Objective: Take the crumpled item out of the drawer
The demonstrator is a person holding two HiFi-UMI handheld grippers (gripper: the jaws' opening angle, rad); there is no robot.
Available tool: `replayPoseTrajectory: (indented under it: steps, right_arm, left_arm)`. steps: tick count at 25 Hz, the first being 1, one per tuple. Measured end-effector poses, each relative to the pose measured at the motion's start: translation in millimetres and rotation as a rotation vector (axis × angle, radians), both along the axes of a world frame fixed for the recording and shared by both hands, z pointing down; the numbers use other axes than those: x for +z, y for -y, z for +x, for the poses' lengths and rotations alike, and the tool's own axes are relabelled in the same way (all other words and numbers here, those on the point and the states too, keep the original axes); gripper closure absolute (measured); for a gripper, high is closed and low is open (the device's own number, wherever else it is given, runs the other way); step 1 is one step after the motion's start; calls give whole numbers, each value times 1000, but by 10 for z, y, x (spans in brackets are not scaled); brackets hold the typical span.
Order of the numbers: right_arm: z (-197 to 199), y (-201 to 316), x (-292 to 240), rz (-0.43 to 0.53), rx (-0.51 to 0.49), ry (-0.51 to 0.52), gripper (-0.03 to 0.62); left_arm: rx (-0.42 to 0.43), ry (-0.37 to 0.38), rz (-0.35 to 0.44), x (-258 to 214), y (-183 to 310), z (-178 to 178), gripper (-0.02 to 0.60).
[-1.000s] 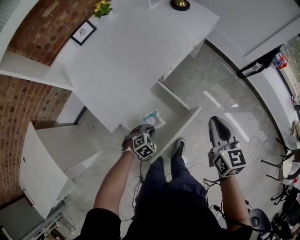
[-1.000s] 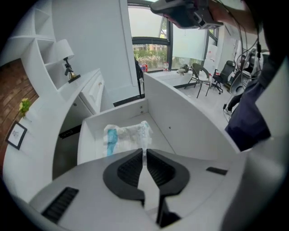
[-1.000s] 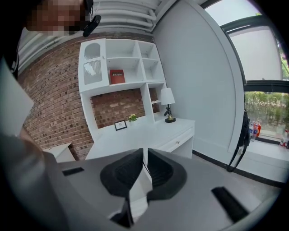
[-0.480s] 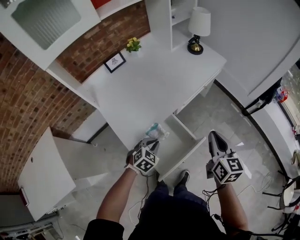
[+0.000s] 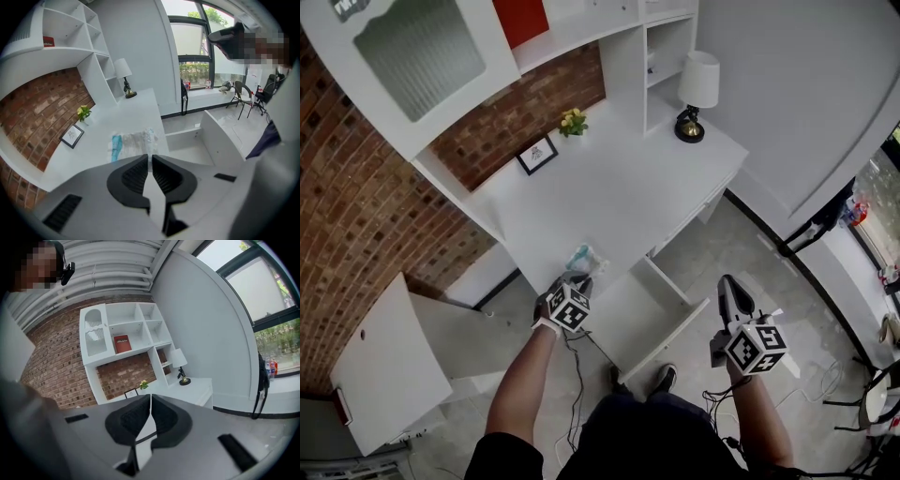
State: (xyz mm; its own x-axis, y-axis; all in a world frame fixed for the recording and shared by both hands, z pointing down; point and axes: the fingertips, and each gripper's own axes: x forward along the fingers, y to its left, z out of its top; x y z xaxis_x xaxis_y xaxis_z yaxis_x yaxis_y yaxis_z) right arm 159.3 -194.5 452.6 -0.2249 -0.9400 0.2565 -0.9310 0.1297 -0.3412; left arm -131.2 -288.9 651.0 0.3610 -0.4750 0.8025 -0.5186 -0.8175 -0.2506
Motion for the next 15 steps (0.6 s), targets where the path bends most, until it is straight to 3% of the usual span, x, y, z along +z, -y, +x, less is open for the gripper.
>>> replayPoseTrajectory:
  steps: [9, 14, 15]
  right_arm:
    - [227, 94, 194, -49, 78, -22, 586]
    - [266, 159, 279, -64, 90, -26, 586]
    - [259, 179, 284, -64, 86, -28, 586]
  left_arm:
    - [-40, 36, -39, 345, 600, -162, 548]
    - [-52, -18, -28, 359, 741, -102, 538]
    - [-65, -30, -27, 346, 762, -105, 504]
